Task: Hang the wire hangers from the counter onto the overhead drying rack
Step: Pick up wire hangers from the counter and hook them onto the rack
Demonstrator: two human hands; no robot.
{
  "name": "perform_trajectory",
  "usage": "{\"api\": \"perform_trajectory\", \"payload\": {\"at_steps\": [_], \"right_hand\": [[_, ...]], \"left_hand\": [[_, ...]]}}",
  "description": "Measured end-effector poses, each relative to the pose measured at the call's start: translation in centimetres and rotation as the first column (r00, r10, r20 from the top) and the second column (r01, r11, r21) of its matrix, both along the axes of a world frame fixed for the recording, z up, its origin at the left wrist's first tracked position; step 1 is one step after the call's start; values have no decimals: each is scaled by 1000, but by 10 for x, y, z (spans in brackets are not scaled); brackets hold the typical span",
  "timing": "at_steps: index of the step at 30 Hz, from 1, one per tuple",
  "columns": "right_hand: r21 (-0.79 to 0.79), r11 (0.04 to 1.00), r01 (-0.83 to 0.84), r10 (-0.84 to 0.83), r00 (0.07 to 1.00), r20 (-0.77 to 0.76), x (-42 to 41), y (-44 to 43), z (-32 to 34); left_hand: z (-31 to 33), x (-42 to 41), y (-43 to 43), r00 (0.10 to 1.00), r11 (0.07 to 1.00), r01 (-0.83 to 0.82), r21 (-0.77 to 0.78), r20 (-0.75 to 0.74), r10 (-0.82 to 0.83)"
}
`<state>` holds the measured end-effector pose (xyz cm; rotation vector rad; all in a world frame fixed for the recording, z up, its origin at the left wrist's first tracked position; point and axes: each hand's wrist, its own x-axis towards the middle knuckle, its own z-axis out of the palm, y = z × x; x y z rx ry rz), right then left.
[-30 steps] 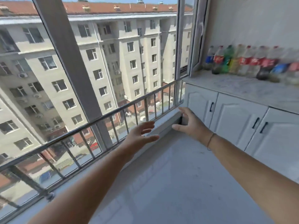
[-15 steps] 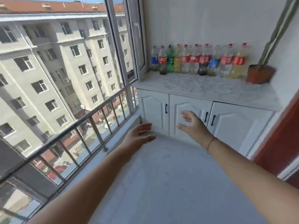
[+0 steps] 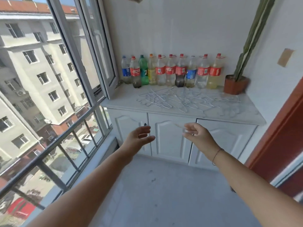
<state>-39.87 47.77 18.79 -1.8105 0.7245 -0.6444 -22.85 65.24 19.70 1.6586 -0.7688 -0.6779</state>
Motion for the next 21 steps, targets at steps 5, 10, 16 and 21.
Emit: {"api": "perform_trajectory", "payload": {"at_steps": [5,10,16,21], "right_hand": [[2,999,41,-41,999,-24,32,-59,-7],[26,999,38,-37,999,-33,77,-127,-22],[85,996,-4,7,999,-45,144,-216,-42],[138,989,-56,68,994,-84,200,-284,-60]], "left_hand": [[-16,45,-70,999,999,30,22,-19,-30],[-33,91,-140,999,999,24,31,-41,-22],[-52,144,-227,995,997,-55,49,-81,58],[-68,179,-289,982,985,-145,89,-109,154]]}}
